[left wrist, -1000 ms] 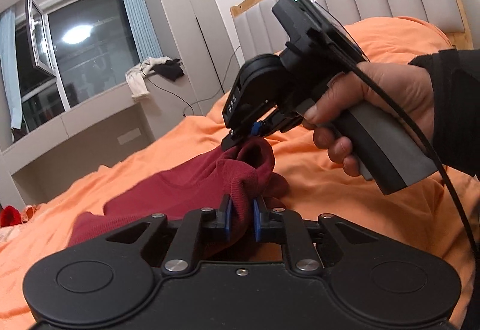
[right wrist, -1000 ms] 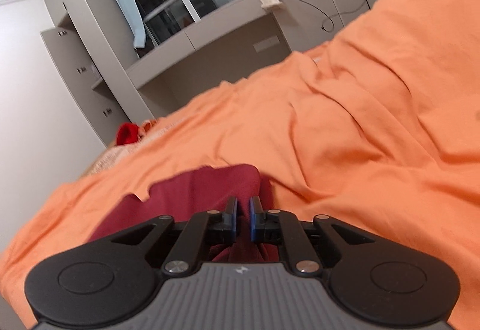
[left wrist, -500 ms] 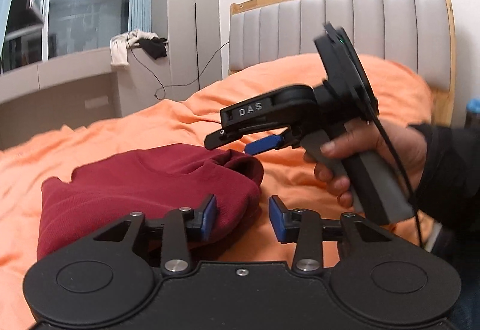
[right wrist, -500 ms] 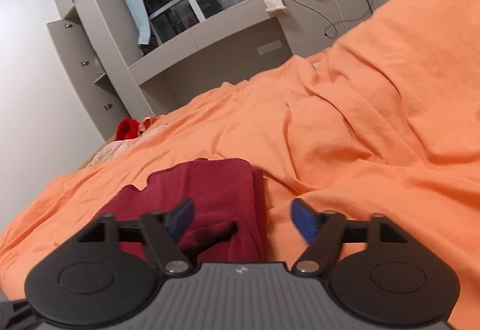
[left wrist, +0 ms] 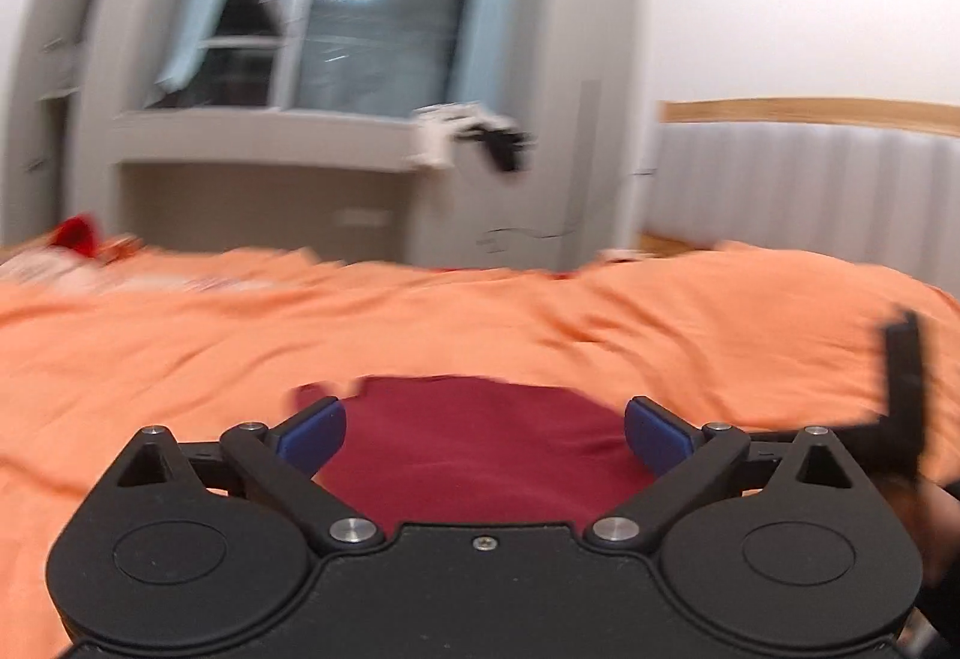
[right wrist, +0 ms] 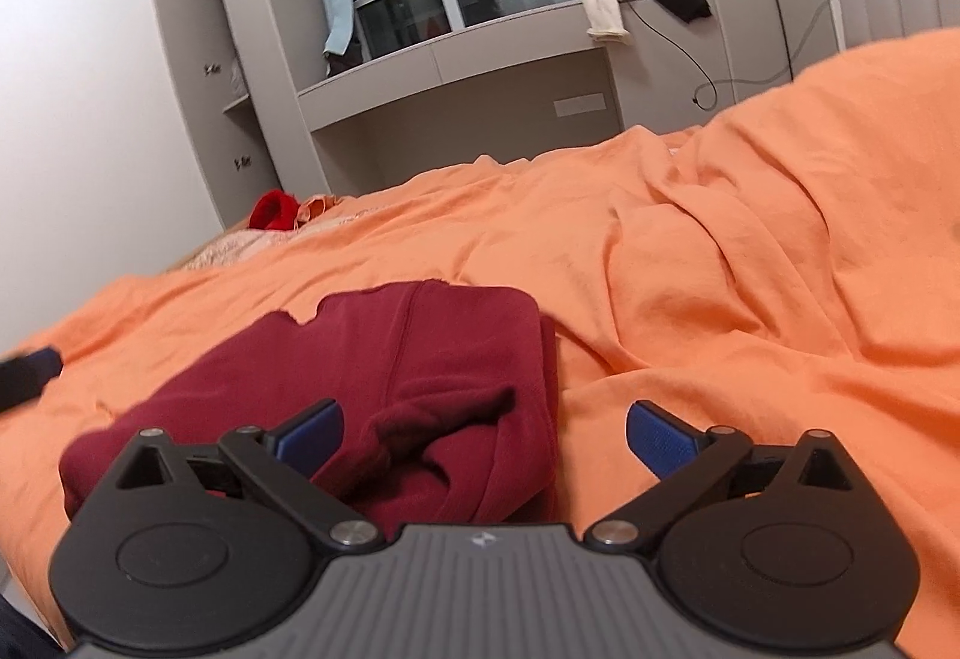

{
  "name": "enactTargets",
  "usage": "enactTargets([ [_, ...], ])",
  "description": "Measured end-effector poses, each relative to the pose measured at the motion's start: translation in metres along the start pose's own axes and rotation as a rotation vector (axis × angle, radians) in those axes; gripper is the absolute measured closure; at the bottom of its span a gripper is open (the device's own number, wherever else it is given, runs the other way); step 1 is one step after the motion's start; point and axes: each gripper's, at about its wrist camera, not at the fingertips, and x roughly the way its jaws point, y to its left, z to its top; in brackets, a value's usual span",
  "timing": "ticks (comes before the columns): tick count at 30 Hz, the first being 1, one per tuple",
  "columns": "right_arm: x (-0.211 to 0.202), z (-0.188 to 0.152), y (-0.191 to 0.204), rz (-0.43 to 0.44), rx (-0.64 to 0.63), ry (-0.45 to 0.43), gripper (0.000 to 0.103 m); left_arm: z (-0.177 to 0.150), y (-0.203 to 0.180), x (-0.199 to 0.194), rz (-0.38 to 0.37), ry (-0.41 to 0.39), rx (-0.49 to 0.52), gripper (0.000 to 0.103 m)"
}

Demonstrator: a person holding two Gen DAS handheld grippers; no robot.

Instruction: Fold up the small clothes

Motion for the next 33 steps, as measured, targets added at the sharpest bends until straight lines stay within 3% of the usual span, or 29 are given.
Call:
enactTargets([
  [5, -0.003, -0.005, 0.016, 0.003, -0.102, 0.005, 0.000, 0.001, 0.027, 0.019, 0.117, 0.094, -0.080, 0.003],
  [10, 0.001, -0.018, 0.032, -0.030, -0.223, 0.055, 0.000, -0.012, 0.036, 0.029, 0.129, 0.171, -0.066, 0.002],
  [14, 0.004, -0.026, 0.028, -0.026, -0.219, 0.081, 0.000, -0.023, 0.037, 0.033, 0.129, 0.204, -0.050, 0.001],
  [21, 0.004, -0.022, 0.008, 0.031, -0.083, 0.128, 0.000, -0.046, 0.041, 0.043, 0.141, 0.257, -0.041, 0.000],
  [26, -0.011, -0.007, -0.018, 0.058, 0.081, 0.019, 0.000, -0.048, 0.045, 0.044, 0.135, 0.258, -0.077, 0.000],
  [29, -0.007, 0.000, -0.040, 0.018, 0.254, 0.008, 0.000, -0.049, 0.044, 0.044, 0.134, 0.253, -0.078, 0.000],
  [33, 0.007, 0.001, -0.075, -0.075, 0.458, 0.057, 0.000, -0.050, 0.044, 0.045, 0.133, 0.249, -0.077, 0.000],
])
